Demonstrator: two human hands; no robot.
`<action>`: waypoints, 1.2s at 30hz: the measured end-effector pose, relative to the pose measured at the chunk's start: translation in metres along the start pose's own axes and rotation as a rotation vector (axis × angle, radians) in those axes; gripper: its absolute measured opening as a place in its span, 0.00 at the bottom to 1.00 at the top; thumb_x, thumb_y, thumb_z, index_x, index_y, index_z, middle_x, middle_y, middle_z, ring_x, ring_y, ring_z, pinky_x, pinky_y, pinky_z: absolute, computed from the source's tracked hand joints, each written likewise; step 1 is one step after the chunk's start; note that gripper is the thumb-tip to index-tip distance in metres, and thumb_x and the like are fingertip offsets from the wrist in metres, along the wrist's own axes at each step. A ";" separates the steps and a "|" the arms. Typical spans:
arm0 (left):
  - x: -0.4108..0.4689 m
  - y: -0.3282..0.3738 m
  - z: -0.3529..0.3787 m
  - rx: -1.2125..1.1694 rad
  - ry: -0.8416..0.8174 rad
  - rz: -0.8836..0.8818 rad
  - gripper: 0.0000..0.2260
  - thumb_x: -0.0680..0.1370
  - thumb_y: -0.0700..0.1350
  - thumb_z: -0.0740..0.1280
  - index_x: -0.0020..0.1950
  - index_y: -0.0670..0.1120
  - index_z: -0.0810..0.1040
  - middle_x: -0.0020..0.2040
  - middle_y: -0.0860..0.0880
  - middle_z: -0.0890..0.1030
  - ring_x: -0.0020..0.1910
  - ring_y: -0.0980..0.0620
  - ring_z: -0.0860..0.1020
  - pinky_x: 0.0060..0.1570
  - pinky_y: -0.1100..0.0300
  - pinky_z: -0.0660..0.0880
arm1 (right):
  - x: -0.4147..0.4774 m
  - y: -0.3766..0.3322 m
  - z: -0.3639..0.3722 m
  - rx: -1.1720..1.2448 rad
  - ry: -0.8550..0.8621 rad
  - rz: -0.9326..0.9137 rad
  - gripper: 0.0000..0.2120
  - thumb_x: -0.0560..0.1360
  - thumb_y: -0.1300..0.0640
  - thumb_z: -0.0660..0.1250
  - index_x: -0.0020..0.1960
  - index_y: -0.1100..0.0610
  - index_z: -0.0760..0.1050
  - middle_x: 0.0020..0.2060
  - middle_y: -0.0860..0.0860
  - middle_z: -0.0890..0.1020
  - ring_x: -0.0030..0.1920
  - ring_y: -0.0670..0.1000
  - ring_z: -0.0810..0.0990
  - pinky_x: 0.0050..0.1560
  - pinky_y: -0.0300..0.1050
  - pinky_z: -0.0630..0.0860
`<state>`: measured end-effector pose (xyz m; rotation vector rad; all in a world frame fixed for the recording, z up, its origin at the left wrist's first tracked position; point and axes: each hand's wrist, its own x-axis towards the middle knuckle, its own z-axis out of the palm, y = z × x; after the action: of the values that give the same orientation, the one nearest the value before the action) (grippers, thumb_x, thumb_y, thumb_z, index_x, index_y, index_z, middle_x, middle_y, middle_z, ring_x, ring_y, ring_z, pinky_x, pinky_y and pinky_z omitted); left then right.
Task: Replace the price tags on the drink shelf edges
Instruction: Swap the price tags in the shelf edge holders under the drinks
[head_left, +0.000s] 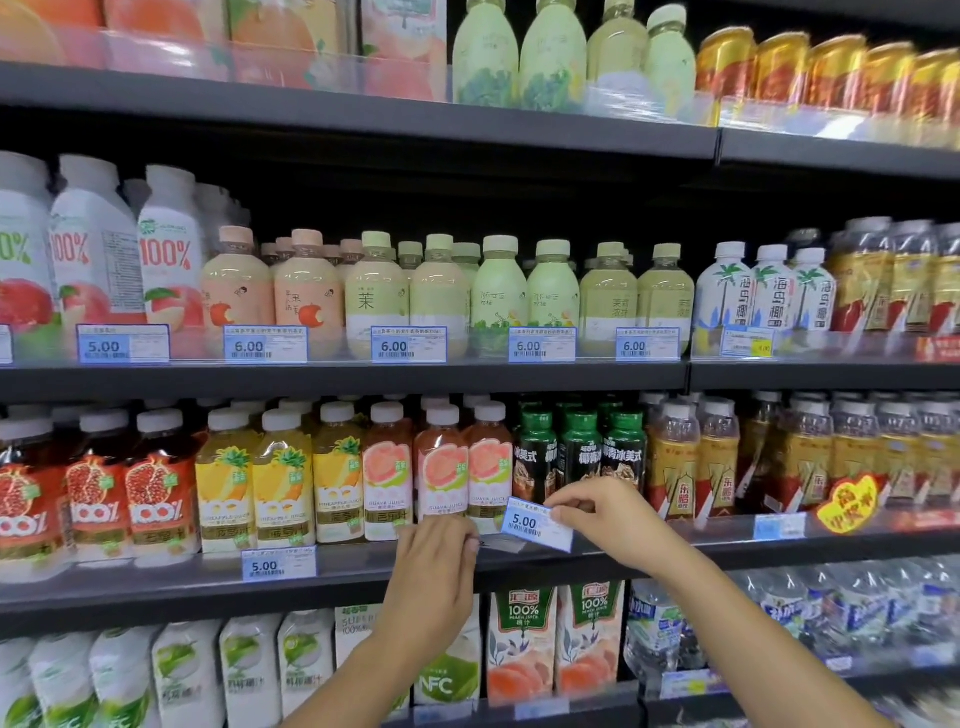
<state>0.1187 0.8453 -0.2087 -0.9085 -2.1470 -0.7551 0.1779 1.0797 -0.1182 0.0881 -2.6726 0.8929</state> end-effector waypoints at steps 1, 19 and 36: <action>0.000 0.002 0.002 0.000 -0.001 0.001 0.06 0.84 0.49 0.51 0.51 0.55 0.67 0.45 0.59 0.69 0.45 0.58 0.67 0.51 0.57 0.65 | 0.000 0.002 -0.001 0.006 -0.004 0.001 0.08 0.78 0.54 0.68 0.55 0.48 0.83 0.47 0.39 0.83 0.47 0.36 0.79 0.42 0.29 0.72; -0.049 -0.035 -0.044 0.172 0.092 -0.168 0.05 0.83 0.45 0.56 0.51 0.52 0.70 0.44 0.60 0.69 0.43 0.59 0.67 0.48 0.56 0.66 | 0.034 -0.029 0.066 0.217 -0.147 -0.190 0.09 0.78 0.57 0.69 0.53 0.45 0.83 0.35 0.41 0.84 0.35 0.41 0.82 0.43 0.40 0.80; -0.231 -0.210 -0.336 0.522 0.174 -0.486 0.07 0.83 0.50 0.53 0.46 0.55 0.65 0.40 0.57 0.69 0.41 0.54 0.67 0.45 0.55 0.64 | 0.038 -0.341 0.312 0.251 -0.075 -0.507 0.08 0.77 0.56 0.70 0.54 0.51 0.84 0.46 0.41 0.81 0.50 0.43 0.80 0.46 0.23 0.68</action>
<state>0.1976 0.3944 -0.2329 -0.0470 -2.2633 -0.4292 0.1079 0.6225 -0.1448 0.8272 -2.4048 1.0501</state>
